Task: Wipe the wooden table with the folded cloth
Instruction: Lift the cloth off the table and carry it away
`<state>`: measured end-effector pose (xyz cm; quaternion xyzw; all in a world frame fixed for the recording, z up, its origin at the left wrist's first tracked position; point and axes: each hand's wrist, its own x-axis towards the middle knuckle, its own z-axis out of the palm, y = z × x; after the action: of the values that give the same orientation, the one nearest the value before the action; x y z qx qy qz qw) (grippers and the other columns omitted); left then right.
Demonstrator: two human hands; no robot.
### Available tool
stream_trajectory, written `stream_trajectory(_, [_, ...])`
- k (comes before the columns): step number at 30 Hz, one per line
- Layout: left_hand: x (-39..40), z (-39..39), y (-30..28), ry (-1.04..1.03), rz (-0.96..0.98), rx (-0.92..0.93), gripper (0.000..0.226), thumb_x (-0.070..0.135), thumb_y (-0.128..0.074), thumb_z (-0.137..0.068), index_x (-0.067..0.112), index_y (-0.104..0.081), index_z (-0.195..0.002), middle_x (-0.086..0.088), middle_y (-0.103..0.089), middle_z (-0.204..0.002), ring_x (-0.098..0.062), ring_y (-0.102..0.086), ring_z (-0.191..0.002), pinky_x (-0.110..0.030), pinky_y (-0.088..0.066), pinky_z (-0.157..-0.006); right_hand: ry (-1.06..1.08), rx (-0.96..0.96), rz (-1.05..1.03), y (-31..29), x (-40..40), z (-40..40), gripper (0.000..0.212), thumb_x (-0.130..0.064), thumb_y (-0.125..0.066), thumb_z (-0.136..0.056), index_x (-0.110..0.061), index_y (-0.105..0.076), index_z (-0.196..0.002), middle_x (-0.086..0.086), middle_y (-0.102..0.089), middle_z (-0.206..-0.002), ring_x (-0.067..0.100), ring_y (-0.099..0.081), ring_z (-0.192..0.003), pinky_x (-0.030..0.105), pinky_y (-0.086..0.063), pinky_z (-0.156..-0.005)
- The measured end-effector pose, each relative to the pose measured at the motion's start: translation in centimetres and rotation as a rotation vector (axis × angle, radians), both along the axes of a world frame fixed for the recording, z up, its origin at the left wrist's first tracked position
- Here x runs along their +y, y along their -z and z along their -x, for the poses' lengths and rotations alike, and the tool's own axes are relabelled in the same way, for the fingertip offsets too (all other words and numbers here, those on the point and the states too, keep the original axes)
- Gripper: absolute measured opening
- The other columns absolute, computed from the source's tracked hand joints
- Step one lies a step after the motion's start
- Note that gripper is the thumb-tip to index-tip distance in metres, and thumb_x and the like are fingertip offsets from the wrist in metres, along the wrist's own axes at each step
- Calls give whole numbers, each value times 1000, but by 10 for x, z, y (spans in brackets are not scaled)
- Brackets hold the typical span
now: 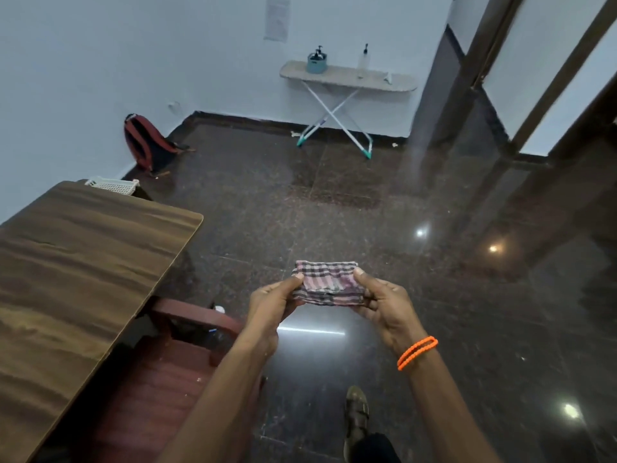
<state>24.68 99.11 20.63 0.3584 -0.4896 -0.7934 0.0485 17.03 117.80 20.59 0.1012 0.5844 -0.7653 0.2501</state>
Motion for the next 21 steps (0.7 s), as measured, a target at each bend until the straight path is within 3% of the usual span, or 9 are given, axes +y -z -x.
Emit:
stream_trajectory(5, [14,82,-16,-113,11,-32,19,16,-78,-86,10,-80,-68,-7,-77,-73,-8,-69,-56,-16,-53,-52,-79,4,13,-9,2,94,36,-28,-80,-75,2,-72,-92,21,-73,-93,32,-70,-89,35,-57,-73])
stream_trajectory(15, [-18,205,-27,-286,26,-69,18,20,-77,-87,4,-79,-94,-10,-78,-82,-8,-69,-61,-15,-52,-51,-285,1,33,-20,-49,252,41,-32,-82,-72,2,-72,-94,21,-72,-95,30,-71,-88,33,-57,-71])
stream_trajectory(21, [-83,278,-5,-392,6,-79,19,23,-78,-86,5,-81,-92,-15,-79,-90,-13,-71,-65,-20,-53,-53,-415,-22,16,-6,-128,346,36,-31,-83,-70,-2,-73,-89,20,-73,-94,27,-71,-83,30,-56,-66])
